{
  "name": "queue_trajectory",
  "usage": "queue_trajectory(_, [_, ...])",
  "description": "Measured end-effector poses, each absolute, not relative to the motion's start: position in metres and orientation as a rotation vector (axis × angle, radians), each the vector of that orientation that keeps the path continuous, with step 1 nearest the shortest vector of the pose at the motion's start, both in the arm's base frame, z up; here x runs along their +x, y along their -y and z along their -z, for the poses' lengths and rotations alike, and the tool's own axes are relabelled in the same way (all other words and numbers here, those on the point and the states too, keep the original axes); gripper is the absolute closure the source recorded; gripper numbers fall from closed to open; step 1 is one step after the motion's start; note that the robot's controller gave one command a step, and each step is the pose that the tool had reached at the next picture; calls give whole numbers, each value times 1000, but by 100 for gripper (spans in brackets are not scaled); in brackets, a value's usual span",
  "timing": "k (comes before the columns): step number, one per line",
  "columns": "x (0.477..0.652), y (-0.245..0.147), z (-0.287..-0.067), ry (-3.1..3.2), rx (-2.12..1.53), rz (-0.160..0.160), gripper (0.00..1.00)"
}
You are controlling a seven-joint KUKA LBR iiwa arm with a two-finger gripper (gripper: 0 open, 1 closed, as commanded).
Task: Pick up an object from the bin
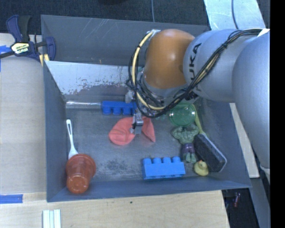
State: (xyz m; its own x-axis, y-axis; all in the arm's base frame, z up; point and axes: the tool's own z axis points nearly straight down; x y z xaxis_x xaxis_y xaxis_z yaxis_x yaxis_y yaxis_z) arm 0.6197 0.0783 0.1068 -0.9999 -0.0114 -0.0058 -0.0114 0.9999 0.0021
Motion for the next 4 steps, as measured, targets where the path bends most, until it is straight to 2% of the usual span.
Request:
queue_trajectory(1, [623,-62,-93,-3130,10,-5,0])
queue_trajectory(2, [592,-52,-88,-3122,151,-5,100])
queue_trajectory(3, [592,-52,-88,-3121,152,-6,100])
queue_trajectory(4, [598,-53,-154,-3122,196,-5,100])
